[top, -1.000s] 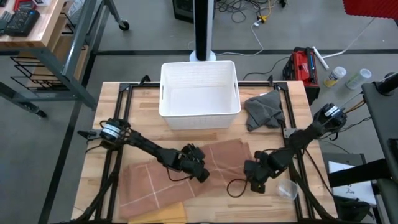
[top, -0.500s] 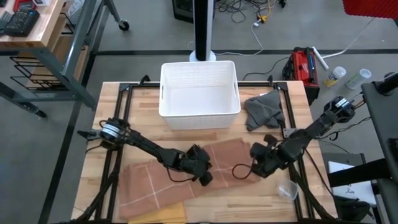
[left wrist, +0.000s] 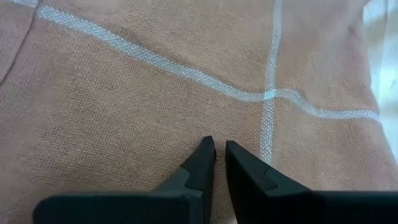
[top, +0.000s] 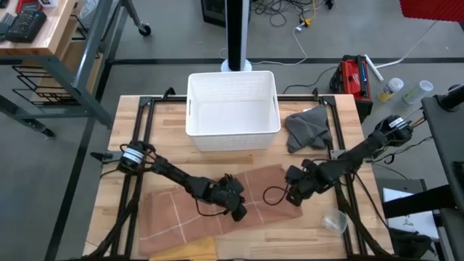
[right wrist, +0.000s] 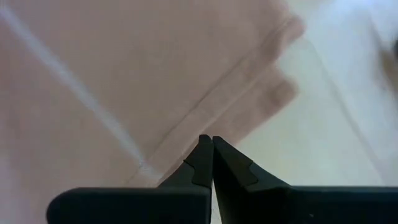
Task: Fold towel
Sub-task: Fold the brown squared towel
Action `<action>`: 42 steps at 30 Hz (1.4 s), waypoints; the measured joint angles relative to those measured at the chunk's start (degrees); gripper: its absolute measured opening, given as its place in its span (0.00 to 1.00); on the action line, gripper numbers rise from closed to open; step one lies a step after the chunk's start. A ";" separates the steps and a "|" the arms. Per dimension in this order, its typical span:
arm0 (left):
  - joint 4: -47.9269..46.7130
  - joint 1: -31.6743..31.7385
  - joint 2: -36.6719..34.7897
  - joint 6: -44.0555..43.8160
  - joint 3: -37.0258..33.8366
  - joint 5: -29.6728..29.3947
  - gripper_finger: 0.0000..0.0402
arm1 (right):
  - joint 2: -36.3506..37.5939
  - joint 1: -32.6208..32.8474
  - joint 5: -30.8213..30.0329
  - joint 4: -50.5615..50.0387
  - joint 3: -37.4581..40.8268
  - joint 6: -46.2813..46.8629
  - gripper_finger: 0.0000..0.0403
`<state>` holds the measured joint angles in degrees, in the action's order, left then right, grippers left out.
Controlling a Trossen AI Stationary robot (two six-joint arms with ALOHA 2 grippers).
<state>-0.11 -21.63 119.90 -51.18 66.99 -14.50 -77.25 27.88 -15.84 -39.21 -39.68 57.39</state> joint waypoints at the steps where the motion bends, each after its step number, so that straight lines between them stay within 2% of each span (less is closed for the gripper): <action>1: -0.07 -0.02 -0.56 0.65 -0.08 -0.09 0.09 | -0.04 -0.93 -0.61 0.17 0.00 -0.41 0.00; 5: -0.71 -0.09 -1.83 2.06 -0.23 -0.89 0.09 | -0.80 -5.43 -0.33 1.87 0.03 -3.42 0.04; 11: -0.89 -0.29 -2.10 2.74 -0.30 -1.40 0.09 | -2.75 -12.07 1.03 5.47 0.11 -7.46 0.18; 18: -0.84 -0.31 -2.12 4.65 -0.43 -1.83 0.09 | -9.09 -15.08 2.74 11.64 0.09 -10.49 0.33; 23: -0.85 -0.31 -2.14 5.63 -0.45 -1.99 0.09 | -13.05 -16.33 2.72 12.49 -0.70 -11.13 0.38; 26: -0.84 -0.28 -2.14 5.75 -0.45 -2.05 0.09 | -12.85 -16.38 3.79 12.71 -1.11 -13.14 0.37; 28: -0.82 -0.30 -2.14 6.11 -0.43 -2.31 0.09 | -12.73 -16.37 4.22 12.96 -1.50 -13.99 0.32; 35: -0.84 -0.31 -2.17 6.14 -0.43 -2.64 0.09 | -8.80 -15.98 4.25 12.24 -1.86 -14.83 0.04; 42: -0.23 -0.28 -2.32 6.14 -0.50 -2.83 0.09 | -5.79 -15.76 2.66 12.56 -1.95 -15.47 0.05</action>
<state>-0.33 -21.91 117.58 -45.03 66.50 -17.33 -83.04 12.12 -13.18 -26.65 -41.63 41.92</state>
